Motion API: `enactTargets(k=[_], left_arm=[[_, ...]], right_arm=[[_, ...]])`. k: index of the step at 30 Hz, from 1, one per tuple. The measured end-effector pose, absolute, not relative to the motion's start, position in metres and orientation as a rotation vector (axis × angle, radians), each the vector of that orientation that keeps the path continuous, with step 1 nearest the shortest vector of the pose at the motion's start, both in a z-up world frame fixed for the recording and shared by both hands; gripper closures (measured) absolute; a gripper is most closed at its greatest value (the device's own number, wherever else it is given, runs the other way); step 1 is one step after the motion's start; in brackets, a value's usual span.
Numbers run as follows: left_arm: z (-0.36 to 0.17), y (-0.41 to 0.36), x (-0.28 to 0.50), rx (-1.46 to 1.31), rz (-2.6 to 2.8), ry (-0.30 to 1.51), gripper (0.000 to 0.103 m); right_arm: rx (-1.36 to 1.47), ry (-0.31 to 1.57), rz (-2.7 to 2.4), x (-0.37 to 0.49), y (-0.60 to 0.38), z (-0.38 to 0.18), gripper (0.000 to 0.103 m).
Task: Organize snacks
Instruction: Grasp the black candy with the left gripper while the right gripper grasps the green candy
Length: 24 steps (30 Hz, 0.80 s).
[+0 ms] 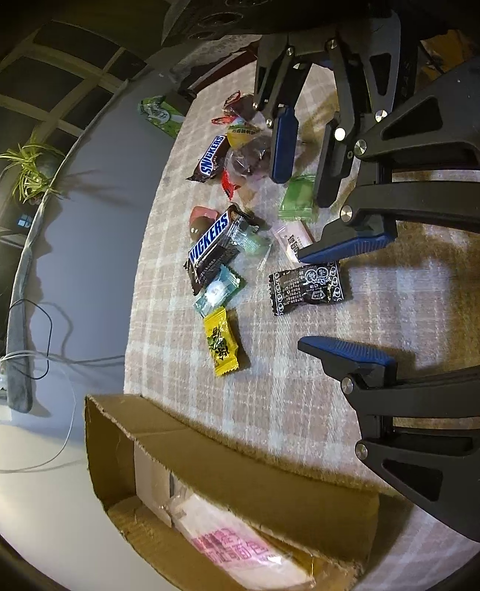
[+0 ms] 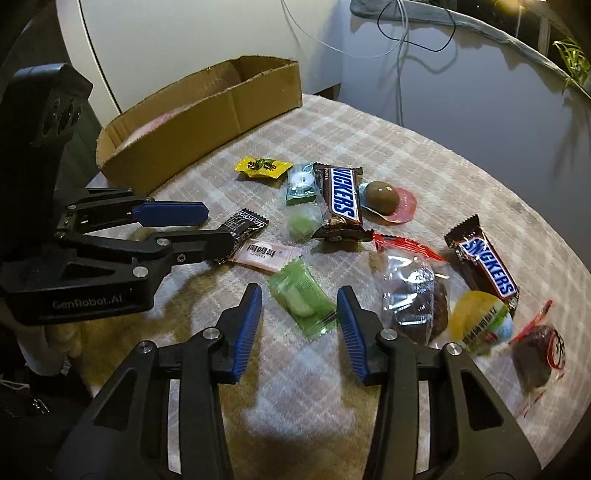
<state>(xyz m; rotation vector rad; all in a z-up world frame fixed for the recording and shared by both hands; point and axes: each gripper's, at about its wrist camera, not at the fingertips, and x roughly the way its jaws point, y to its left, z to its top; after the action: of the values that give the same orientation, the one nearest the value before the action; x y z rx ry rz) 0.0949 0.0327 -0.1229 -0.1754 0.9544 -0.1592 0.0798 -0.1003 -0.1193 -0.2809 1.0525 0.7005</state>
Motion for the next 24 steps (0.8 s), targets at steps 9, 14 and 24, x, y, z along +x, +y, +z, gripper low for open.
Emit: enactTargets(k=[9, 14, 24], left_arm=[[-0.125, 0.032, 0.1, -0.158, -0.16, 0.957, 0.077], [-0.125, 0.034, 0.101, -0.152, -0.166, 0.956, 0.082], [-0.125, 0.036, 0.101, -0.164, -0.168, 0.947, 0.083]], right_arm=[[-0.326, 1.063, 0.725, 0.087, -0.091, -0.125, 0.06], [-0.367, 1.06, 0.738, 0.087, -0.089, -0.126, 0.06], [-0.398, 1.073, 0.738, 0.087, -0.09, -0.126, 0.079]])
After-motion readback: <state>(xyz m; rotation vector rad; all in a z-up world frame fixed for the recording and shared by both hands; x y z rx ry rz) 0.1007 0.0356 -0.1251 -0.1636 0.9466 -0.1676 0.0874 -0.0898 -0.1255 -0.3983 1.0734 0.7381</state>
